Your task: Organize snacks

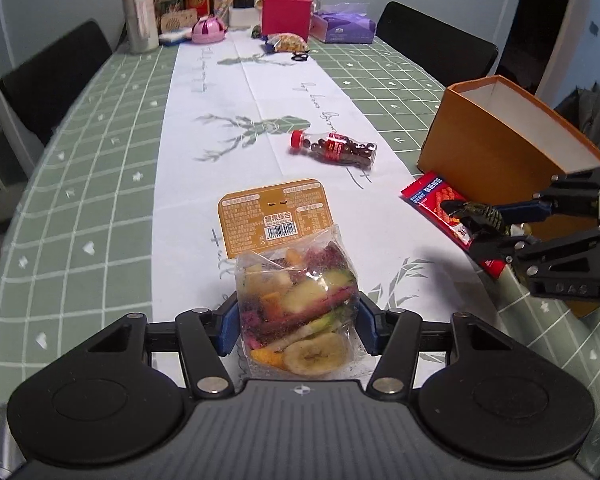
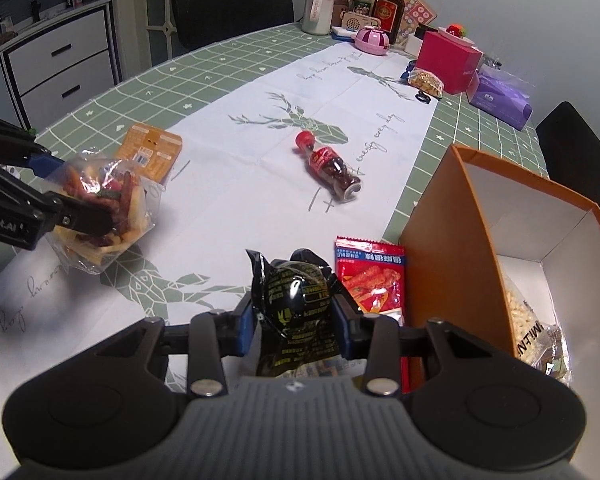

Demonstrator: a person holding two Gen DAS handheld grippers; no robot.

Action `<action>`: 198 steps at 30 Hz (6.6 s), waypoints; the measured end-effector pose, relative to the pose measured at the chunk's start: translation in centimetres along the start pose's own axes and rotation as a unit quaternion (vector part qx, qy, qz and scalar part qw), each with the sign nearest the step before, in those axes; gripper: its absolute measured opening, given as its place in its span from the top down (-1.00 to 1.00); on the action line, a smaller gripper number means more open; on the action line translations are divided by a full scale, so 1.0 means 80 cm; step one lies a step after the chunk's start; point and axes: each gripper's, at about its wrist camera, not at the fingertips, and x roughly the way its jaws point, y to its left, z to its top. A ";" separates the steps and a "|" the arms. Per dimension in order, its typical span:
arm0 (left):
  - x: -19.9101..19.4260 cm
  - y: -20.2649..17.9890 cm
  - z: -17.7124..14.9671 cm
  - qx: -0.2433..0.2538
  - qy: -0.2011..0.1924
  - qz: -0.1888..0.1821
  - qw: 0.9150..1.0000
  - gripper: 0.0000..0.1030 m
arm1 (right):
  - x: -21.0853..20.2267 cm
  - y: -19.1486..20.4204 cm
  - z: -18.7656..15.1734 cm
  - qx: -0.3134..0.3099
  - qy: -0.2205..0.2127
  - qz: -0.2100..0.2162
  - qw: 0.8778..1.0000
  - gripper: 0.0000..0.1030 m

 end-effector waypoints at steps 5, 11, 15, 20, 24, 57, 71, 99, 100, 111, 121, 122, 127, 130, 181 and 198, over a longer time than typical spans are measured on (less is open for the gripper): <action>-0.007 -0.012 0.006 -0.001 -0.007 -0.016 1.000 -0.26 | -0.016 -0.006 0.003 0.010 -0.017 0.005 1.000 0.27; -0.019 -0.027 0.017 0.002 -0.019 -0.028 0.999 -0.26 | -0.039 -0.011 0.008 0.016 -0.040 0.010 0.999 0.27; -0.036 -0.042 0.030 0.021 -0.044 -0.025 0.999 -0.26 | -0.067 -0.024 0.014 0.036 -0.070 0.017 0.997 0.27; -0.045 -0.062 0.045 0.031 -0.052 -0.030 0.998 -0.26 | -0.099 -0.044 0.014 0.058 -0.095 0.027 0.993 0.27; -0.046 -0.083 0.056 0.045 -0.053 -0.037 0.997 -0.26 | -0.117 -0.062 0.008 0.074 -0.108 0.027 0.991 0.27; -0.029 -0.248 0.133 0.142 -0.080 -0.072 0.984 -0.26 | -0.161 -0.199 -0.027 0.177 -0.135 -0.049 0.974 0.27; 0.003 -0.282 0.166 0.147 -0.076 -0.071 0.984 -0.26 | -0.147 -0.235 -0.037 0.228 -0.121 -0.056 0.965 0.27; 0.126 -0.324 0.178 0.353 -0.001 0.010 0.936 -0.26 | -0.045 -0.301 -0.048 0.384 -0.079 -0.033 0.919 0.27; 0.129 -0.326 0.178 0.358 0.003 0.013 0.934 -0.26 | -0.042 -0.302 -0.047 0.384 -0.080 -0.032 0.919 0.27; 0.157 -0.326 0.188 0.373 0.041 0.014 0.927 -0.26 | -0.004 -0.321 -0.048 0.427 -0.070 -0.022 0.901 0.26; 0.174 -0.330 0.186 0.406 0.059 0.026 0.912 -0.50 | 0.024 -0.323 -0.052 0.456 -0.060 -0.011 0.888 0.25; 0.178 -0.331 0.182 0.416 0.064 0.033 0.907 -0.58 | 0.025 -0.322 -0.051 0.457 -0.060 -0.010 0.887 0.25; 0.179 -0.327 0.177 0.412 0.058 0.032 0.909 -0.63 | 0.023 -0.319 -0.049 0.455 -0.069 -0.013 0.888 0.22; 0.175 -0.320 0.183 0.392 0.056 0.022 0.918 -0.63 | 0.020 -0.321 -0.051 0.459 -0.075 -0.009 0.885 0.22; 0.017 -0.086 0.138 0.125 -0.034 -0.019 0.991 -0.65 | -0.071 -0.218 0.003 0.349 -0.140 -0.002 0.927 0.22; 0.035 -0.019 0.027 0.069 -0.014 -0.021 0.997 -0.71 | -0.042 -0.067 0.027 0.144 -0.090 0.001 0.986 0.22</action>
